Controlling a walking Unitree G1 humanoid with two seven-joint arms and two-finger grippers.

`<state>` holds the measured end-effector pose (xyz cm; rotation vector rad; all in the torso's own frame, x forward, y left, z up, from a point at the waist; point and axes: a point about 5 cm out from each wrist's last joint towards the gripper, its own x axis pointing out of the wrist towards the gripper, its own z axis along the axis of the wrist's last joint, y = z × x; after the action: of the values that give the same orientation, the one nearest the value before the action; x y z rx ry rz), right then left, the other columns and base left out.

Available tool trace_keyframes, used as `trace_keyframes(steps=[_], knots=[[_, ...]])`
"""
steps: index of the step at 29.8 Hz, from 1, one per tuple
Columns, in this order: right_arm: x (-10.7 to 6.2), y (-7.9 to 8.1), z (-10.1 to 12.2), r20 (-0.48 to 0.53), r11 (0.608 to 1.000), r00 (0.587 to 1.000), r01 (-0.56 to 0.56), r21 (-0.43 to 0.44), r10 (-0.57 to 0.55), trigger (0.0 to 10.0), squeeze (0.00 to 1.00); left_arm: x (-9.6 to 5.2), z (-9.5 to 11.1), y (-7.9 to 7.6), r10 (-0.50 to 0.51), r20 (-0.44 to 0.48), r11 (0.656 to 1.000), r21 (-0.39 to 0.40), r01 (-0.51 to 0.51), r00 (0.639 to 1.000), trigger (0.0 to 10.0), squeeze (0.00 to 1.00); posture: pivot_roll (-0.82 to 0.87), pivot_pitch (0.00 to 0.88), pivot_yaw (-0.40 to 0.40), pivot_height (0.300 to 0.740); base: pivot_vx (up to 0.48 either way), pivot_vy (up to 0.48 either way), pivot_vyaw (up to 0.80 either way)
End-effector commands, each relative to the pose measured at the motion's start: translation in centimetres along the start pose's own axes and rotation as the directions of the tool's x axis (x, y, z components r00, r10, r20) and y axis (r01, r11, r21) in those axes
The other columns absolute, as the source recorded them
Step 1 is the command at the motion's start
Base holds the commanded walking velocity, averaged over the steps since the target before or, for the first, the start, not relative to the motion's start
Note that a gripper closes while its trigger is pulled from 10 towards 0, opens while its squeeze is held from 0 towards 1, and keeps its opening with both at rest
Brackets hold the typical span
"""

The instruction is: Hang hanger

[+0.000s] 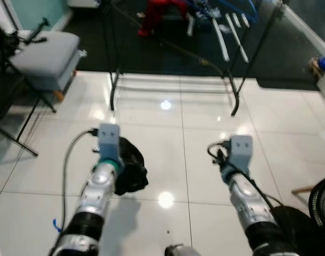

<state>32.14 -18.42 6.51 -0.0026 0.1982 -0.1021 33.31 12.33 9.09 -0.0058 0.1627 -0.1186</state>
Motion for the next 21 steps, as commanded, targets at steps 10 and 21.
trace_keyframes(steps=[10, 21], knots=[[-0.24, 0.22, -0.53, -0.016, 1.0, 1.0, -0.008, 0.007, 0.008, 10.0, 0.0, -0.31, 0.03, 0.03, -0.028, 0.019, 0.999, -0.032, 0.029, 0.999, 10.0, 0.0, -0.05, 0.041, 0.025, 0.74, 0.139, 0.0, 0.0], [-0.12, 0.24, -0.38, -0.013, 1.0, 1.0, -0.012, 0.002, 0.012, 10.0, 0.0, -0.27, 0.17, 0.11, -0.027, 0.025, 0.999, -0.038, 0.028, 0.999, 10.0, 0.0, -0.05, 0.037, 0.021, 0.74, 0.318, 0.0, 0.0]])
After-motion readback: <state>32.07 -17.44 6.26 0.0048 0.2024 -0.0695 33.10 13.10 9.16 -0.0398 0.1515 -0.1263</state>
